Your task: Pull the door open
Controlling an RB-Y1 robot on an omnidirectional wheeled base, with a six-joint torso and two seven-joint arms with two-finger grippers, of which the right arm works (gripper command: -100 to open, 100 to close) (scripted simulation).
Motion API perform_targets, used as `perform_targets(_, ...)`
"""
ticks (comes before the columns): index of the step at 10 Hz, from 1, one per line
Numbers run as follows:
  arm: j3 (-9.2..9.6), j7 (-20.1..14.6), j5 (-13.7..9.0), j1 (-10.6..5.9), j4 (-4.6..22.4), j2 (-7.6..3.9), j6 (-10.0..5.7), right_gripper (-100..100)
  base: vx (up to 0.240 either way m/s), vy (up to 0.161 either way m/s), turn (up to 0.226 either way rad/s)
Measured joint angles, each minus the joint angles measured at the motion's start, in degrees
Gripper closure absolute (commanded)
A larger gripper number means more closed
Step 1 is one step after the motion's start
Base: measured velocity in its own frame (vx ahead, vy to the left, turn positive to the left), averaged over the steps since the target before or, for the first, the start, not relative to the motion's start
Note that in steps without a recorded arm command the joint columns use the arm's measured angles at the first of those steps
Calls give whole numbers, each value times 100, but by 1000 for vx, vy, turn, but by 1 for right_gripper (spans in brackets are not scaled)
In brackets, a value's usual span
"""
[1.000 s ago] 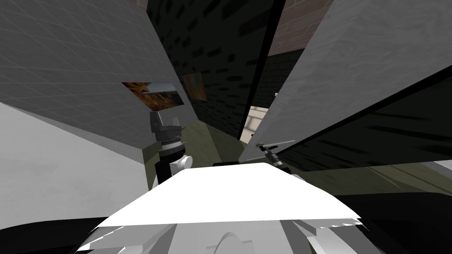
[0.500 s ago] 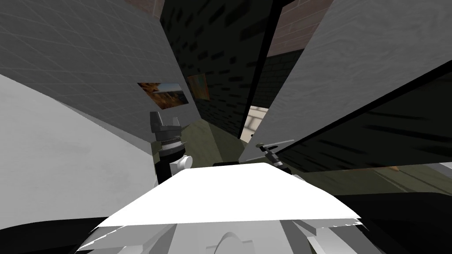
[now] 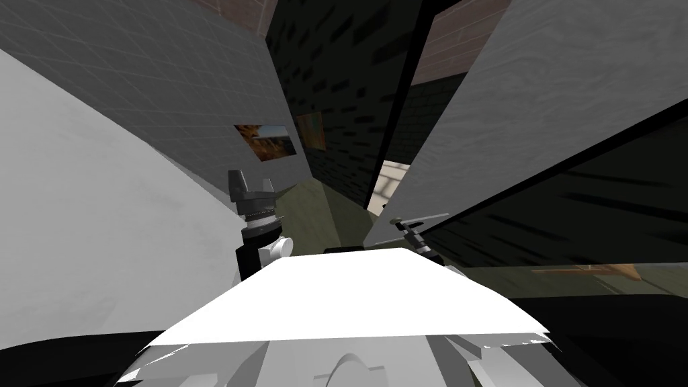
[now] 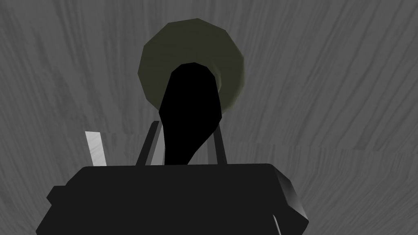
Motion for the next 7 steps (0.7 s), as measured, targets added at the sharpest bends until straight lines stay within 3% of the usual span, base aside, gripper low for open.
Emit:
perform_targets(4, 8, -17, 42, -50, 120, -19, -99, 100, -207, -88, 138)
perform_targets(7, 10, -23, 61, -62, 187, -16, -137, 100, -127, -48, 120)
